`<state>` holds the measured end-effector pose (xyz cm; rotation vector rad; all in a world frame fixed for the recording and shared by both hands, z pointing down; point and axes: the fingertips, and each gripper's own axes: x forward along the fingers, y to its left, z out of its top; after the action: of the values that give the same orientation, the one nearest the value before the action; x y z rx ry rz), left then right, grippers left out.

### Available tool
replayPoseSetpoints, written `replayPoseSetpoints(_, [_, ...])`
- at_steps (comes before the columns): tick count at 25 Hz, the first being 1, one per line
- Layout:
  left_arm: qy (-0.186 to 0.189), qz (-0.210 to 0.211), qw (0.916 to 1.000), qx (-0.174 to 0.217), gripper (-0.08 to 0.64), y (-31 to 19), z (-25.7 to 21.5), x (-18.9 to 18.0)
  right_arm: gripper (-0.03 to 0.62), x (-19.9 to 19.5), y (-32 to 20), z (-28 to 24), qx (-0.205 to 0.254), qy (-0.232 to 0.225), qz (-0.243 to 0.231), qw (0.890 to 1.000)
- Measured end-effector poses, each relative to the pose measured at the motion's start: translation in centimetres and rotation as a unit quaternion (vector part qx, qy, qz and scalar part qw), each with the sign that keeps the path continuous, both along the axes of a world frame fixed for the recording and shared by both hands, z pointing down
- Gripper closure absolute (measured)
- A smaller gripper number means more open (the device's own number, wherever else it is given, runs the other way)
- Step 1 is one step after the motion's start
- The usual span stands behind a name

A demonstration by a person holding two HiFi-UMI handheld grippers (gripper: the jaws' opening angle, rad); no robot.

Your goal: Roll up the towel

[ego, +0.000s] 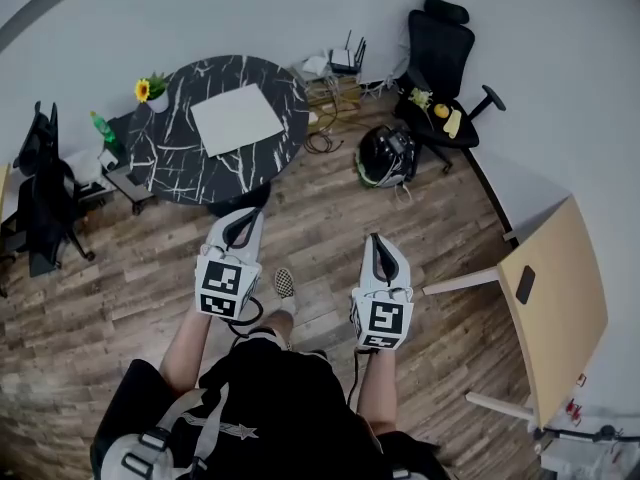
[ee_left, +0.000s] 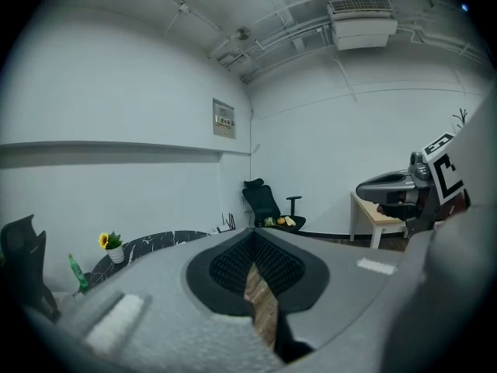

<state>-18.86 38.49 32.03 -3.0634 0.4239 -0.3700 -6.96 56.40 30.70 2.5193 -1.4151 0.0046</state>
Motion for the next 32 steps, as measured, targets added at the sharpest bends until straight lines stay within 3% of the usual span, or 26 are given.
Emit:
replayPoseSetpoints(12, [-0.016,-0.002,0.9996,-0.021,0.549,-9.1,1.4,11.9,0.588,11.3,-10.1,0.9,-0.015,-0.014,-0.017,1.000])
replayPoseSetpoints(20, [-0.030,-0.020,0.9989,-0.030,0.549,-16.6,2.9,17.6,0.588,17.5,-18.3,1.8,-0.030,-0.024,-0.039,0.998])
replayPoseSetpoints(27, [-0.033,-0.052,0.9975,-0.034,0.549,-22.5,3.4,19.5,0.588,20.4,-25.0,2.8,-0.038,-0.029,-0.072,0.996])
replayPoseSetpoints(32, [-0.032,-0.090,0.9949,-0.031,0.549,-26.2,3.3,18.4,0.588,20.3,-29.8,2.9,-0.036,-0.030,-0.112,0.993])
